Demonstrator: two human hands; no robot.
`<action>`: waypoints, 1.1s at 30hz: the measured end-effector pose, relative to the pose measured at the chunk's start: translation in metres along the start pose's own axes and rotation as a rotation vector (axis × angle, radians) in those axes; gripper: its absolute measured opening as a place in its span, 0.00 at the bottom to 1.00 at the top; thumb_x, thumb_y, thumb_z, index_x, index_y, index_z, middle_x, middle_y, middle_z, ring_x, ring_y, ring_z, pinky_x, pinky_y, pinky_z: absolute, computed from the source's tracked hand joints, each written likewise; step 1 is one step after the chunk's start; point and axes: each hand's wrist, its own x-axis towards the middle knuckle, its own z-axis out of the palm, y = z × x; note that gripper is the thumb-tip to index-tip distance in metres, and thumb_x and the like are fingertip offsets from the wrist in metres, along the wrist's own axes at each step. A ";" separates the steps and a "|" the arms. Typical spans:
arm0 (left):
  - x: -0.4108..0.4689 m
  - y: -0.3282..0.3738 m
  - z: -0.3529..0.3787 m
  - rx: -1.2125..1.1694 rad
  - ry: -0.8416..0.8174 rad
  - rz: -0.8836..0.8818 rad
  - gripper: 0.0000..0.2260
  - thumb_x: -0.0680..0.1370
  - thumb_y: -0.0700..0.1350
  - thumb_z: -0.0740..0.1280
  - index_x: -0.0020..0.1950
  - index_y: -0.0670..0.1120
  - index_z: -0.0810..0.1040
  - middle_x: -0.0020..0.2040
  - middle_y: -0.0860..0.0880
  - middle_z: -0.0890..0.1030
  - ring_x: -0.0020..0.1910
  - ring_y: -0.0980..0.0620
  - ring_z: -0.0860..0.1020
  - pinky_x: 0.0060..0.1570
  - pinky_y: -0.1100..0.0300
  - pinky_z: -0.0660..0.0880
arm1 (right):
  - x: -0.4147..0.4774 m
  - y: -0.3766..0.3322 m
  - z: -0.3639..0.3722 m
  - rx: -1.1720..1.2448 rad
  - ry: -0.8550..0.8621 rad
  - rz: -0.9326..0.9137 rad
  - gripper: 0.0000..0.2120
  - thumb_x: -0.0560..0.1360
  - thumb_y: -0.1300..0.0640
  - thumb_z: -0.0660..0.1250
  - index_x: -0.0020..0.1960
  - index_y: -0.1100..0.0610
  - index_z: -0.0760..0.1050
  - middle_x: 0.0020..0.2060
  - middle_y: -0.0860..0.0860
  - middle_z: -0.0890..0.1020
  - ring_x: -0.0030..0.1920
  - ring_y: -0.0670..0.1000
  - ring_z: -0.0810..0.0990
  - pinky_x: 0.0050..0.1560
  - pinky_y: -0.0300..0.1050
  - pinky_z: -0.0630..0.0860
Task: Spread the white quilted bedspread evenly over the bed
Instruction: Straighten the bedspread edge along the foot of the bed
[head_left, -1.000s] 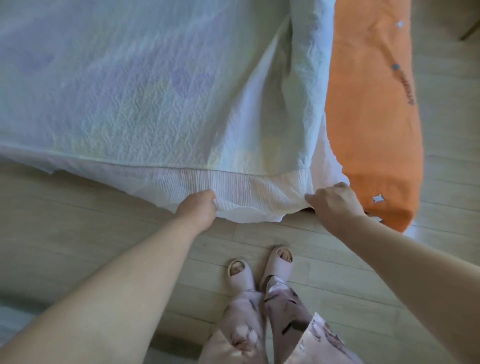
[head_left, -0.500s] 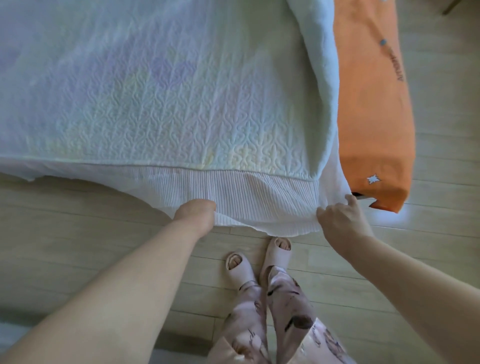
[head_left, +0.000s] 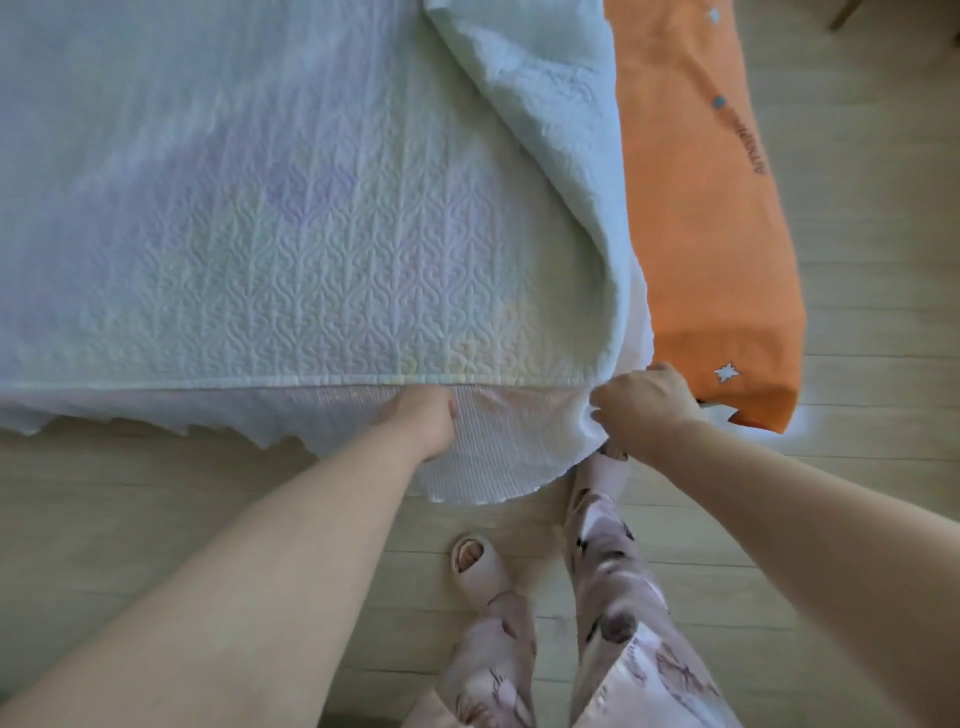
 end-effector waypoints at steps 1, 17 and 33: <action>0.005 0.009 -0.007 -0.013 0.014 0.012 0.13 0.78 0.41 0.59 0.57 0.48 0.80 0.61 0.46 0.79 0.60 0.44 0.77 0.60 0.54 0.74 | 0.006 0.005 -0.009 0.005 0.014 0.001 0.08 0.75 0.62 0.62 0.45 0.50 0.76 0.45 0.47 0.83 0.48 0.52 0.82 0.51 0.44 0.66; 0.115 0.194 -0.050 -0.222 0.114 -0.099 0.24 0.74 0.66 0.60 0.54 0.47 0.77 0.52 0.48 0.81 0.53 0.44 0.78 0.48 0.55 0.74 | 0.121 0.151 -0.015 0.200 0.018 0.097 0.11 0.77 0.59 0.61 0.57 0.49 0.77 0.53 0.50 0.83 0.55 0.53 0.81 0.58 0.47 0.68; 0.144 0.175 -0.075 -0.263 0.493 -0.469 0.12 0.76 0.48 0.67 0.54 0.42 0.75 0.55 0.41 0.81 0.57 0.40 0.79 0.52 0.50 0.75 | 0.135 0.140 -0.008 0.786 -0.136 -0.150 0.08 0.73 0.53 0.66 0.45 0.58 0.76 0.47 0.53 0.81 0.49 0.56 0.78 0.49 0.49 0.75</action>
